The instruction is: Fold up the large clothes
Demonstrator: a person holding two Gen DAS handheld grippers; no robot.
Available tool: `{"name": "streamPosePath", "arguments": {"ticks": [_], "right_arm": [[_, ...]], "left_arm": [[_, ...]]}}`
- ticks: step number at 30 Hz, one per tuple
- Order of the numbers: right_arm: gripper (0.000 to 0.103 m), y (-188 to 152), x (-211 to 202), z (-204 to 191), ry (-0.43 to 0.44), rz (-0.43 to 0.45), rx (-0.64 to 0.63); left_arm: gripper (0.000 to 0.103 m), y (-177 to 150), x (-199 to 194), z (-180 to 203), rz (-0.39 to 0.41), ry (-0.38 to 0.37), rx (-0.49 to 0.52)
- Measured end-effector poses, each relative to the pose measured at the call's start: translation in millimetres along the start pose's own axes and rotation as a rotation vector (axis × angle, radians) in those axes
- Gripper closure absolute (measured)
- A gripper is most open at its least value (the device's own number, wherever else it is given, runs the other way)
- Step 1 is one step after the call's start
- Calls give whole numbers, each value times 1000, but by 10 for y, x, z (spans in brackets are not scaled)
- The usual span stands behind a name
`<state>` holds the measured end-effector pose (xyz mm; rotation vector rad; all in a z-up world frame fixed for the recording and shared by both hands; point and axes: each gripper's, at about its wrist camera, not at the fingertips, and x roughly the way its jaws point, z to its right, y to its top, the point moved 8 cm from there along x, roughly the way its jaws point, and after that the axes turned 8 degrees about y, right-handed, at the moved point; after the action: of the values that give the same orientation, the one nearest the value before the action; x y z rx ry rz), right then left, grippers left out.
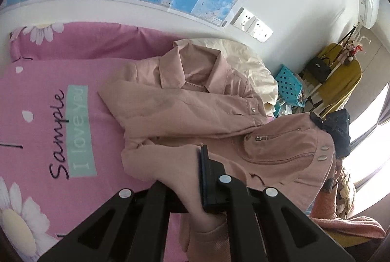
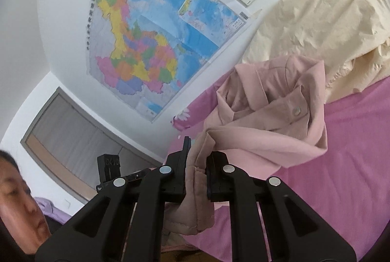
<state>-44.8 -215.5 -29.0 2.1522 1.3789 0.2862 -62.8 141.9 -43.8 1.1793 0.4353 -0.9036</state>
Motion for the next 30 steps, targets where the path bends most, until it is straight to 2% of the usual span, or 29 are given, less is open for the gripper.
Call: {"name": "streamPosePath", "arguments": {"ticks": [9,13,15,25,30], "right_arm": [[92,334,172,70,-40,12,25],[92,437,273,106,-51,5,34],[91,494,320,137,-64,5,39],[91,651,412,224,-79,15,55],[91,672,452,256,-85,12,61]], "left_arm": [[98,343,87,-60,-7,30,9],[98,485,134,-92,-5,77,21],[98,540,157,-95,-7,78,27],[98,756,271,-103,-3,107,50],[98,813,351,-67,4,167,91]]}}
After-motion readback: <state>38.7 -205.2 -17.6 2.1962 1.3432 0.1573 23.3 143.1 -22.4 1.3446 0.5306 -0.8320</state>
